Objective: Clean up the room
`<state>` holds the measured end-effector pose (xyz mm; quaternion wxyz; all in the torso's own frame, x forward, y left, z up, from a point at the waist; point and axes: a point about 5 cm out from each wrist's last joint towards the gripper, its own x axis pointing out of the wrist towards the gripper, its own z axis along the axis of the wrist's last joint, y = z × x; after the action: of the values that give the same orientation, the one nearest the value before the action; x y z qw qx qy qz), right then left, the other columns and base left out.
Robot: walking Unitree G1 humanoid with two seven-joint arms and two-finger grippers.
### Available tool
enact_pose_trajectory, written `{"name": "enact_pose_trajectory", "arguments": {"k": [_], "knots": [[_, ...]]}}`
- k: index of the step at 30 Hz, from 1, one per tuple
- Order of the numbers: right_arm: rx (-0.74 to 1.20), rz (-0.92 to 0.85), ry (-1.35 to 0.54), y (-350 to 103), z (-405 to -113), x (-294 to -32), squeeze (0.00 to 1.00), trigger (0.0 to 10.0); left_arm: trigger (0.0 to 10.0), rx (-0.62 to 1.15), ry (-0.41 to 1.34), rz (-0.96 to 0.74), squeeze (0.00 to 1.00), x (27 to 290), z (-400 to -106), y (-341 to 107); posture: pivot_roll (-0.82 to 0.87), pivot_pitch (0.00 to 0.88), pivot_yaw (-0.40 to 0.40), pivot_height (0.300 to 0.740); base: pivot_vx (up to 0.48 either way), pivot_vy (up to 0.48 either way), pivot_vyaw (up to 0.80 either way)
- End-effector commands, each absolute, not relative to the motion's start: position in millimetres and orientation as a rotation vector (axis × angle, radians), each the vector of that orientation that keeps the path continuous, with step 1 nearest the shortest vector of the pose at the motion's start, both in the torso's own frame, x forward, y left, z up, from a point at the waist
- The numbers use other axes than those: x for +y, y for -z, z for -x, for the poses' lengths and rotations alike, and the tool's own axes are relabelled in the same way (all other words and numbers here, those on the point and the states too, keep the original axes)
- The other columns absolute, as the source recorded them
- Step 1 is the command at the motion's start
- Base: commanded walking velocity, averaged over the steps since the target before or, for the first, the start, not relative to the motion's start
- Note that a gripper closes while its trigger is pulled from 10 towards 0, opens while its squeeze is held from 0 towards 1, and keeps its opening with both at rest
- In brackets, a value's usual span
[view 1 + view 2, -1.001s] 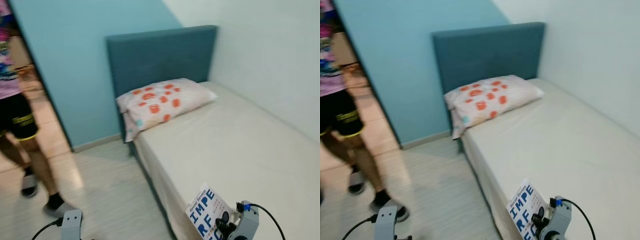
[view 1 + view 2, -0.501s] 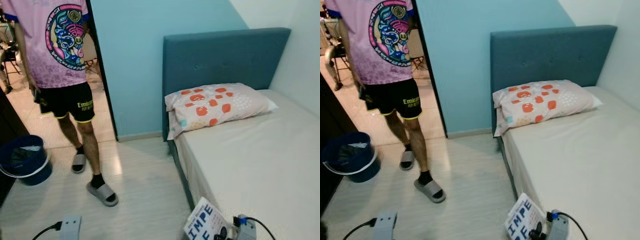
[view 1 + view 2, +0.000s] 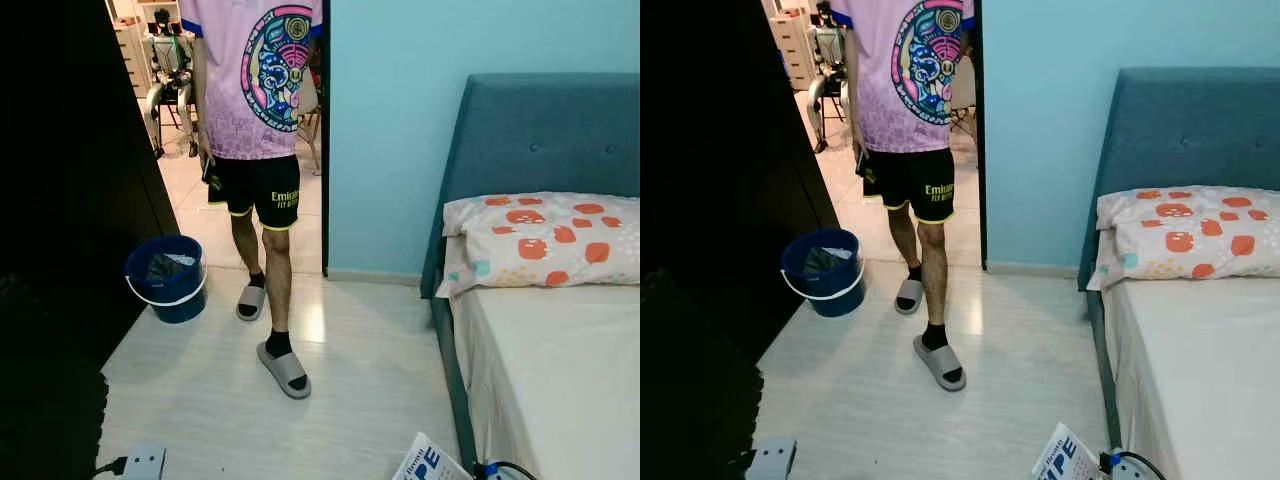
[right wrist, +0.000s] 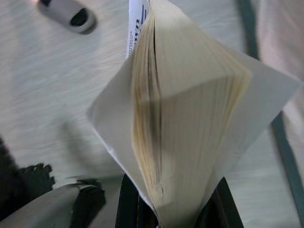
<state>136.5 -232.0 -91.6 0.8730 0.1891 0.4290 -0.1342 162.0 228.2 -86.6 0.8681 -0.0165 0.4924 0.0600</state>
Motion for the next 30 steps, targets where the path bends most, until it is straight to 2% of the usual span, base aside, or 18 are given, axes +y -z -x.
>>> {"name": "enact_pose_trajectory", "arguments": {"k": [1, 9, 16, 30], "knots": [[0.918, -0.384, 0.302, 95, -127, -233, 0.0, 10.0, 10.0, 1.027, -0.095, 0.031, 0.0, 225, -165, 86, -0.02, 0.0, -0.006, 0.74, 0.0, -0.36, 0.0], [1.005, -0.359, 0.3, 104, -105, -226, 0.0, 10.0, 10.0, 1.039, -0.082, 0.03, 0.0, 226, -162, 87, -0.02, 0.0, -0.005, 0.74, 0.0, -0.457, 0.0], [1.069, -0.319, 0.291, 108, -90, -226, 0.0, 10.0, 10.0, 1.031, -0.092, 0.035, 0.0, 227, -164, 86, -0.02, 0.0, -0.009, 0.74, 0.0, 0.0, 0.0], [1.08, -0.296, 0.274, 108, -91, -226, 0.0, 10.0, 10.0, 1.041, -0.086, 0.041, 0.0, 224, -160, 88, -0.02, 0.0, -0.022, 0.74, 0.0, 0.0, 0.0]]}}
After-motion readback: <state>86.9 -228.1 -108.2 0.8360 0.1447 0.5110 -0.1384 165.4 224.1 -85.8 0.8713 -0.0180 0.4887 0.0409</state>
